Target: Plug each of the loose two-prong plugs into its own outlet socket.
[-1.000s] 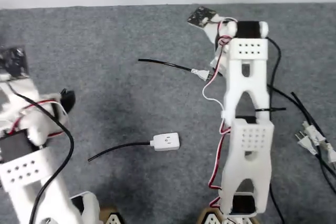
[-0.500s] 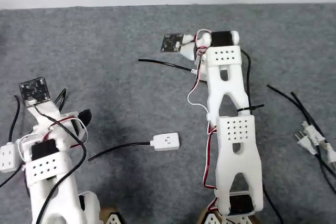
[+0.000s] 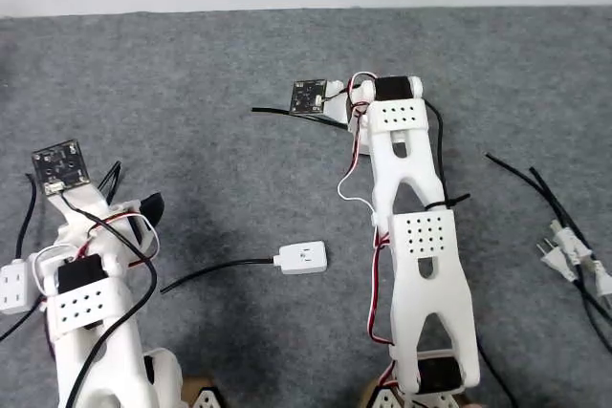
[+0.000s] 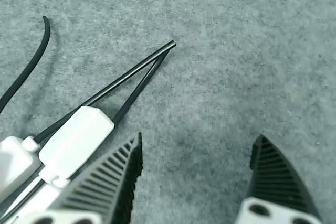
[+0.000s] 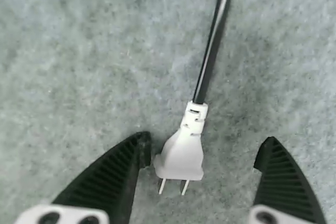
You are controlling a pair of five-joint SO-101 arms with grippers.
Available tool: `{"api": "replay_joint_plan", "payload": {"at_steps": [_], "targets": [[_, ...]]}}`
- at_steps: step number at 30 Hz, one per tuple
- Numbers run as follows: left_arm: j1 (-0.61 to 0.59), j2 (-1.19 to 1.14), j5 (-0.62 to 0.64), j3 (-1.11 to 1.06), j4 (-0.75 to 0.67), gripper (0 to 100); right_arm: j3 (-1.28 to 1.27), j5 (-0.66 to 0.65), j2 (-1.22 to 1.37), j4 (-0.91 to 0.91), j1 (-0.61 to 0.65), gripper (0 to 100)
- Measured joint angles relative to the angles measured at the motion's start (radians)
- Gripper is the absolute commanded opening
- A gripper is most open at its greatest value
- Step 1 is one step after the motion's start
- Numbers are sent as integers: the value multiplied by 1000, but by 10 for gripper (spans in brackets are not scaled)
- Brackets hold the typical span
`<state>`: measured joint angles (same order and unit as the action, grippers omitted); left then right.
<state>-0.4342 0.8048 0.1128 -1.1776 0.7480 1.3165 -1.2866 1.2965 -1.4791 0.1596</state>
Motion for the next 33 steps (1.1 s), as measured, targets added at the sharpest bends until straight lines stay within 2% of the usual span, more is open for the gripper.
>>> {"api": "replay_joint_plan", "payload": {"at_steps": [3,8,11,18,23,25,28,33], "targets": [[-2,0,0,0,0,312,12,-2,14,0,-3,217],[-2,0,0,0,0,312,21,-2,26,0,-23,6],[-2,0,0,0,0,312,31,-2,41,2,-28,28],[-2,0,0,0,0,312,55,2,44,-11,-64,9],[-2,0,0,0,-3,312,172,3,57,-158,-114,9],[-2,0,0,0,-3,311,241,8,60,-250,-170,9],[9,0,0,-17,-23,294,295,114,44,-275,-267,9],[49,0,0,-41,-46,262,290,315,-89,-275,-356,9]]}}
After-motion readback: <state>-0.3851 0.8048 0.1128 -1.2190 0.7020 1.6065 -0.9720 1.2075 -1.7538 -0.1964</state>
